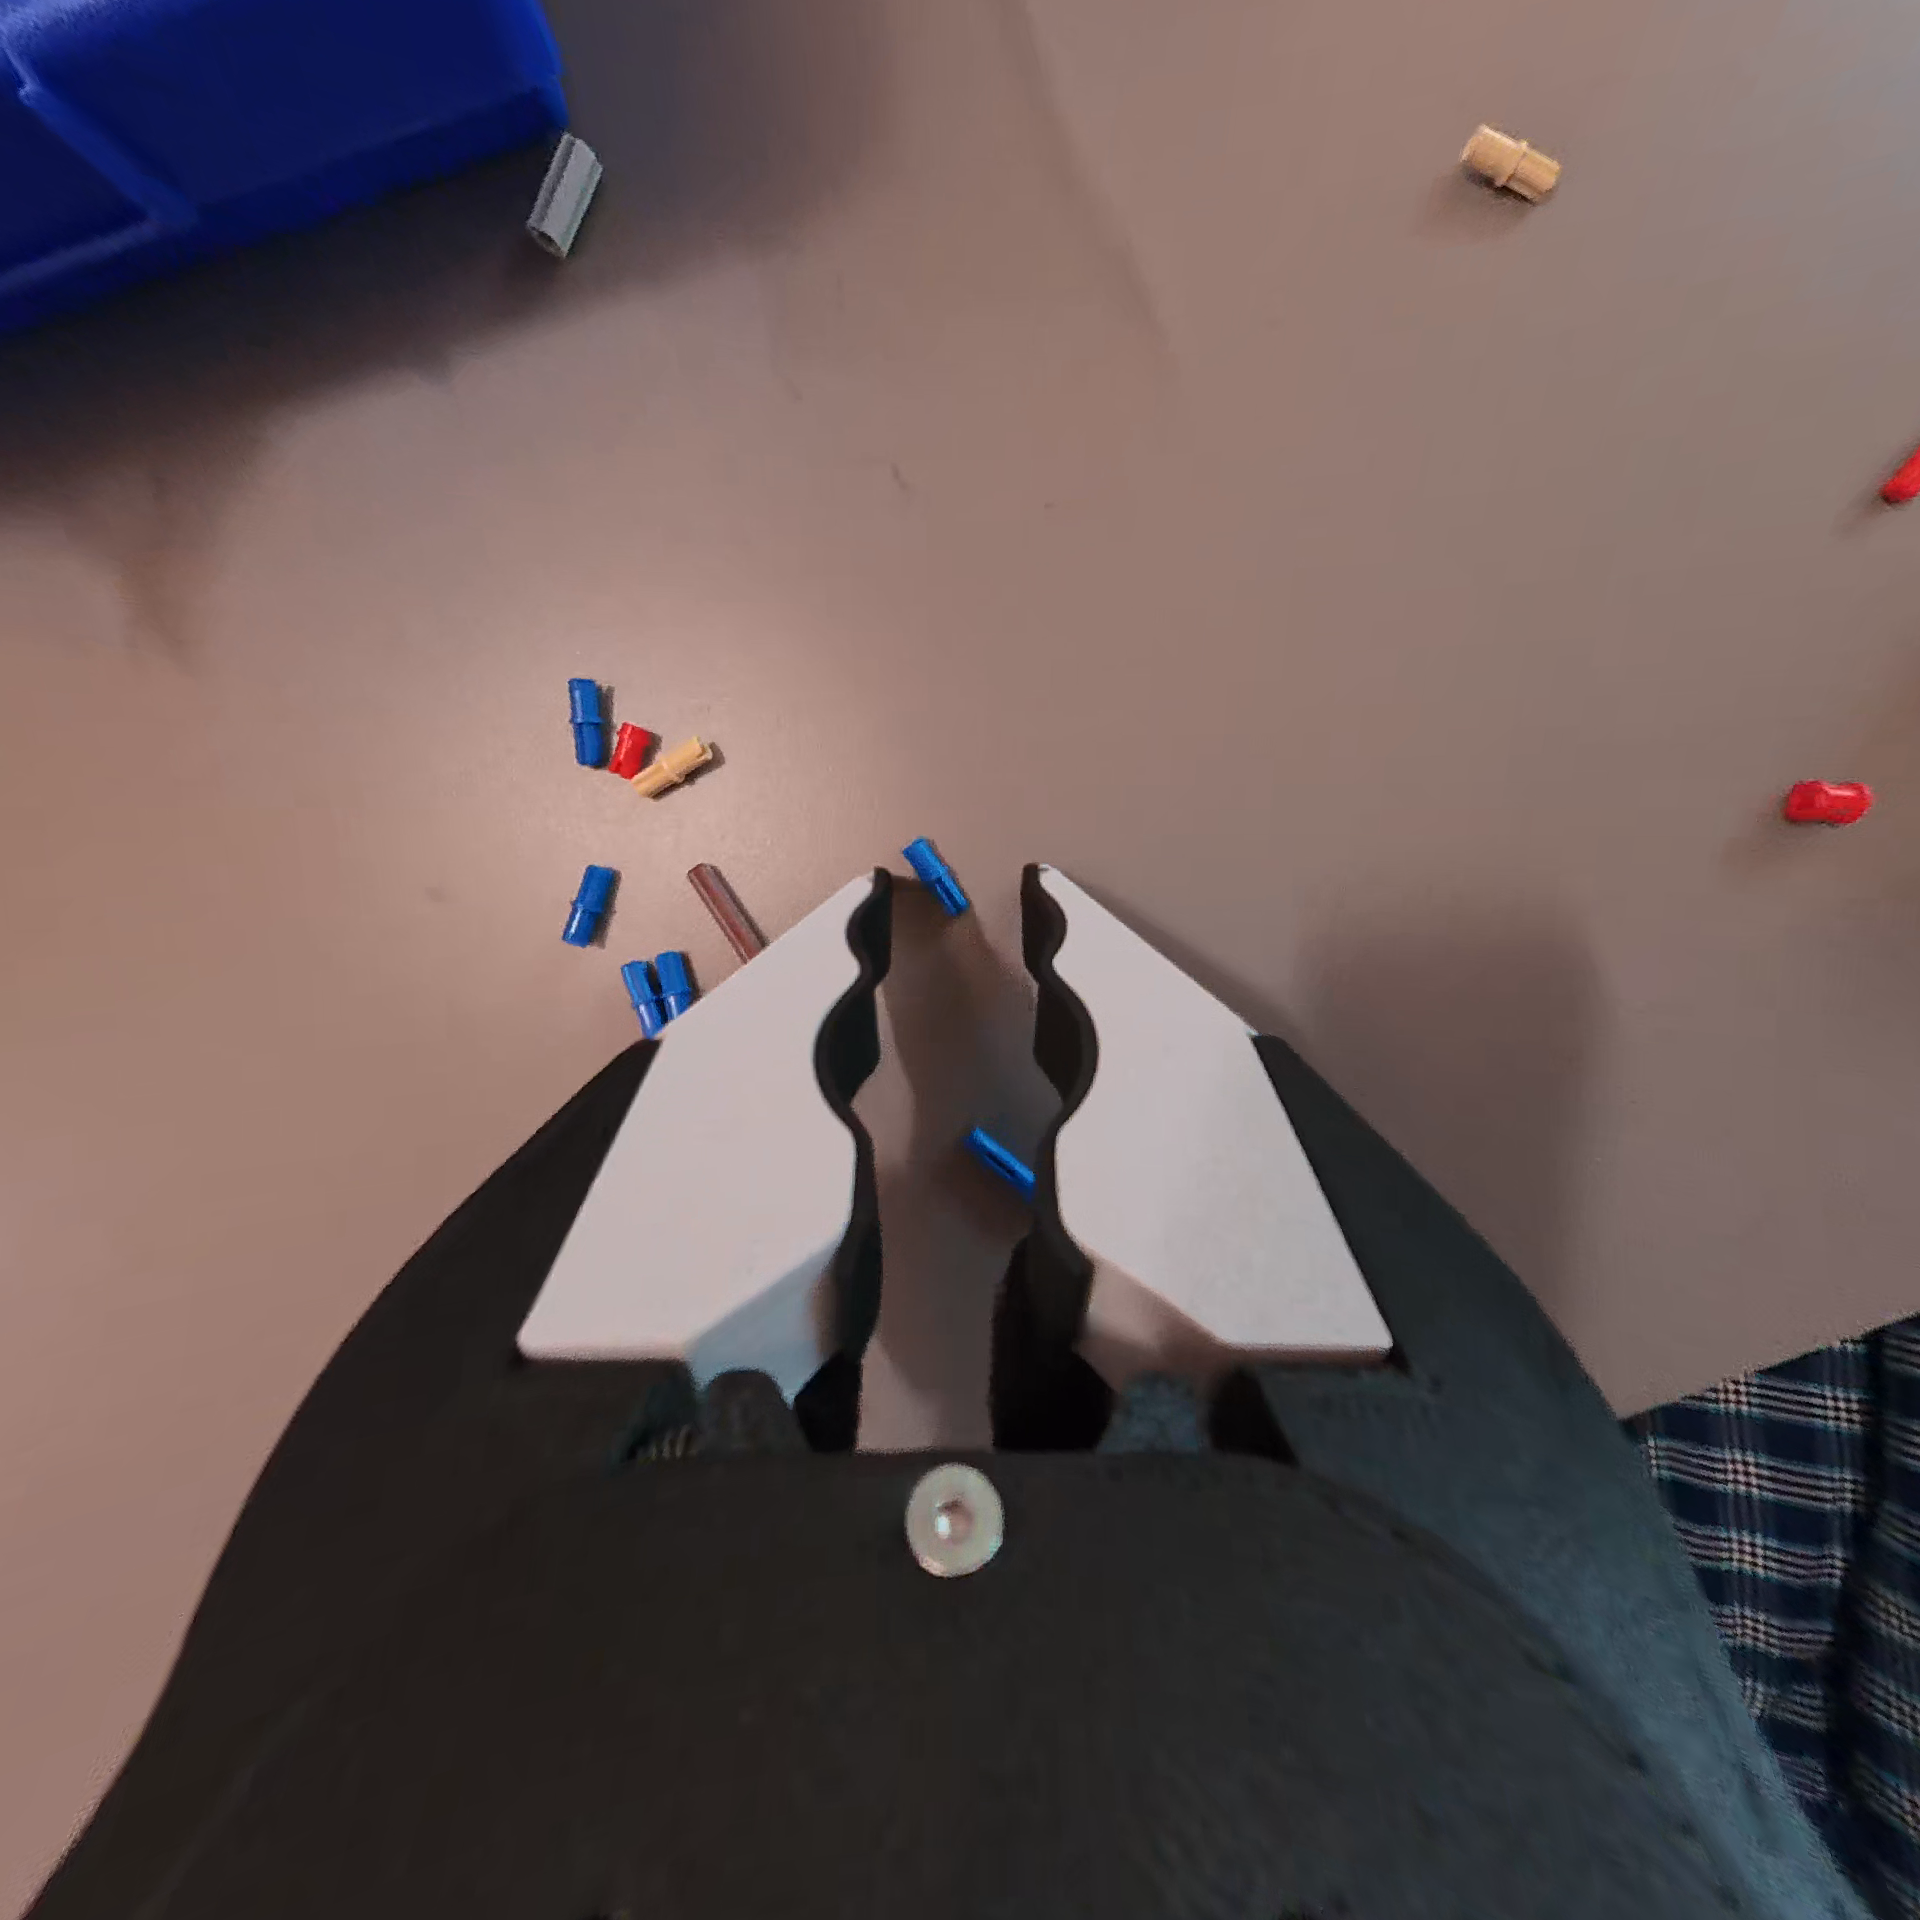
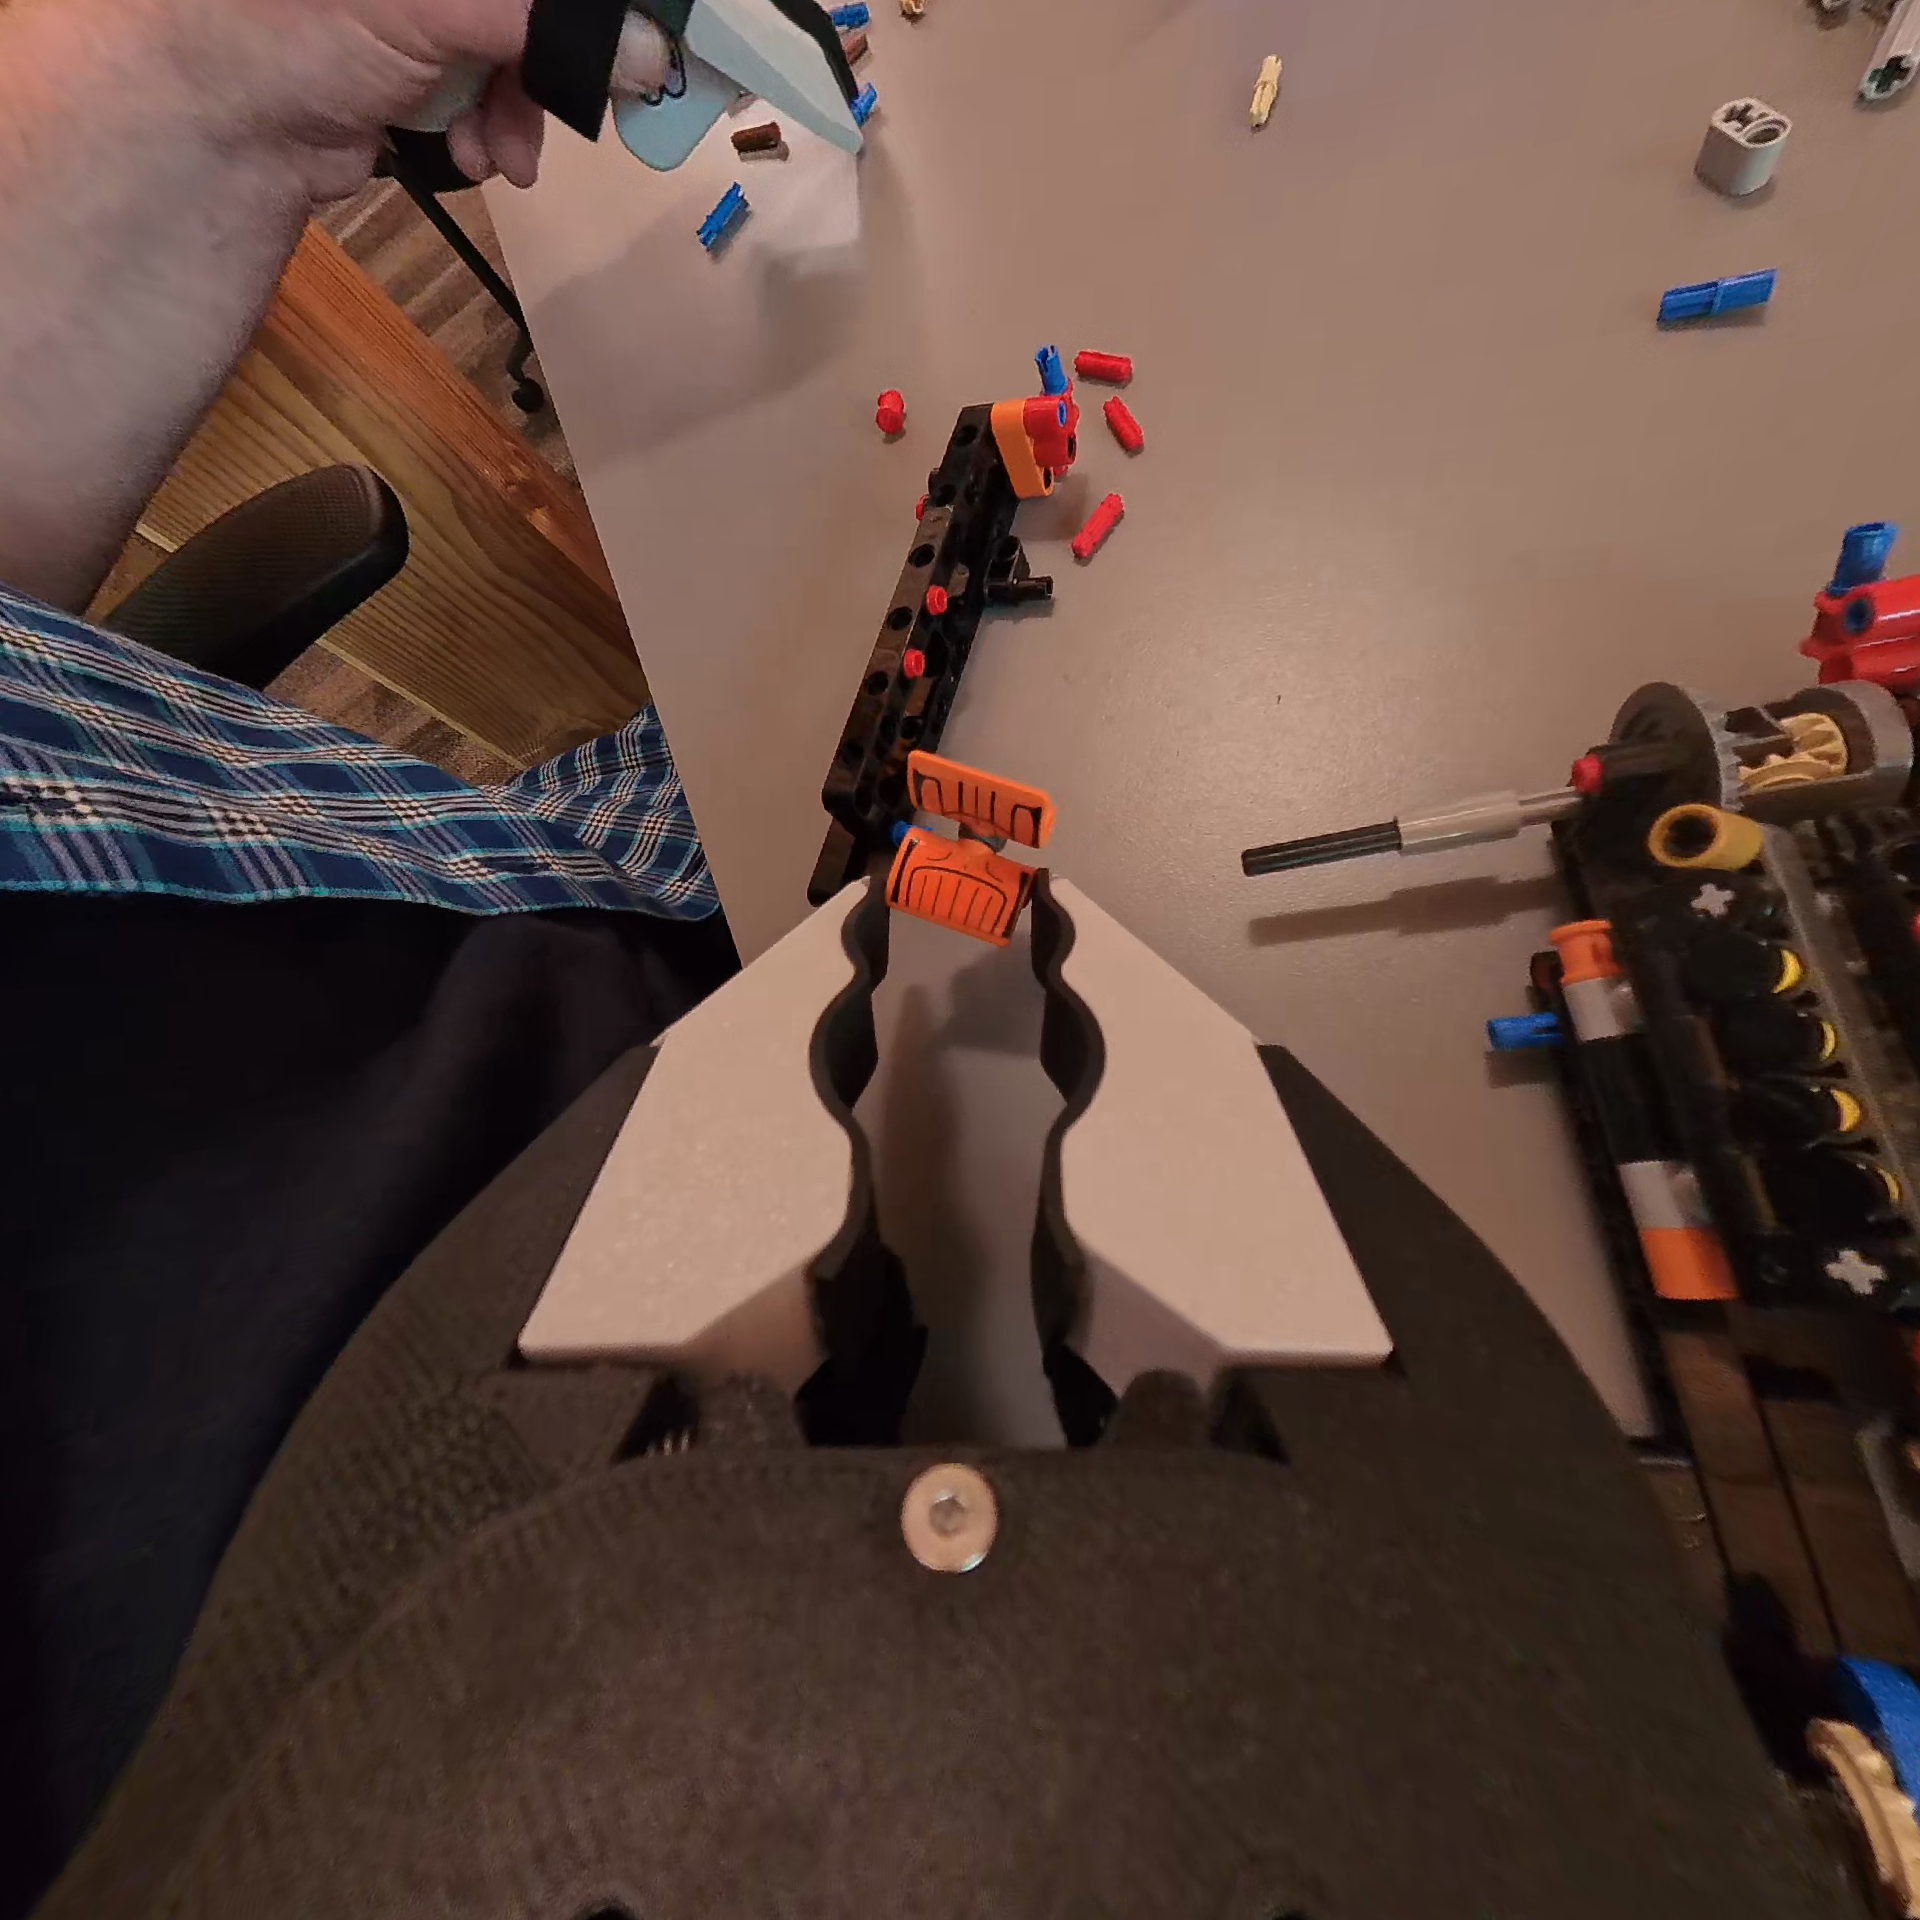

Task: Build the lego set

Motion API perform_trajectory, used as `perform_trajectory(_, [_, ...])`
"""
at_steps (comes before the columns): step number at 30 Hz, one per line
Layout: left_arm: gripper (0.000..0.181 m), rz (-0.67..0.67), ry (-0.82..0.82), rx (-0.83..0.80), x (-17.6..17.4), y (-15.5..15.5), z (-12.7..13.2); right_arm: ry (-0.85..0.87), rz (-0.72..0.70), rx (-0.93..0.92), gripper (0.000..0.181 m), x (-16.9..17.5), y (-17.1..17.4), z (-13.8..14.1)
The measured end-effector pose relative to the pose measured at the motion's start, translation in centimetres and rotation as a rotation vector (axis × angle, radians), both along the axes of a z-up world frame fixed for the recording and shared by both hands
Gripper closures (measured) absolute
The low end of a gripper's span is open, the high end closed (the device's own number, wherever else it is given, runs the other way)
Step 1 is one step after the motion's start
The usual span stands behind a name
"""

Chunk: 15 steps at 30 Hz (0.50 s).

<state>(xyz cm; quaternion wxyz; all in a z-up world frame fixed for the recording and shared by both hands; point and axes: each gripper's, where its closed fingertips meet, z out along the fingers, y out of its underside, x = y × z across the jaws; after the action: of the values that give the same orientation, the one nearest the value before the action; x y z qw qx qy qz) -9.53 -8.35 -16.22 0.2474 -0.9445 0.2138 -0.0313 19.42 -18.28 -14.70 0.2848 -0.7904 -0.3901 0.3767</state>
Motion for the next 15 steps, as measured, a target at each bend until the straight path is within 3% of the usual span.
perform_trajectory(7, [0.176,0.012,0.035,0.013,-0.72,0.29,-0.04,0.003,-0.002,-0.002,0.156,0.01,0.02,0.03])
perform_trajectory(13, [0.177,-0.013,0.049,0.018,-0.63,0.19,-0.03,0.005,-0.001,-0.002,0.156,0.01,0.02,0.04])
perform_trajectory(15, [0.17,-0.004,0.02,0.003,-0.22,0.0,-0.01,0.005,-0.002,-0.001,0.156,0.01,0.02,0.05])
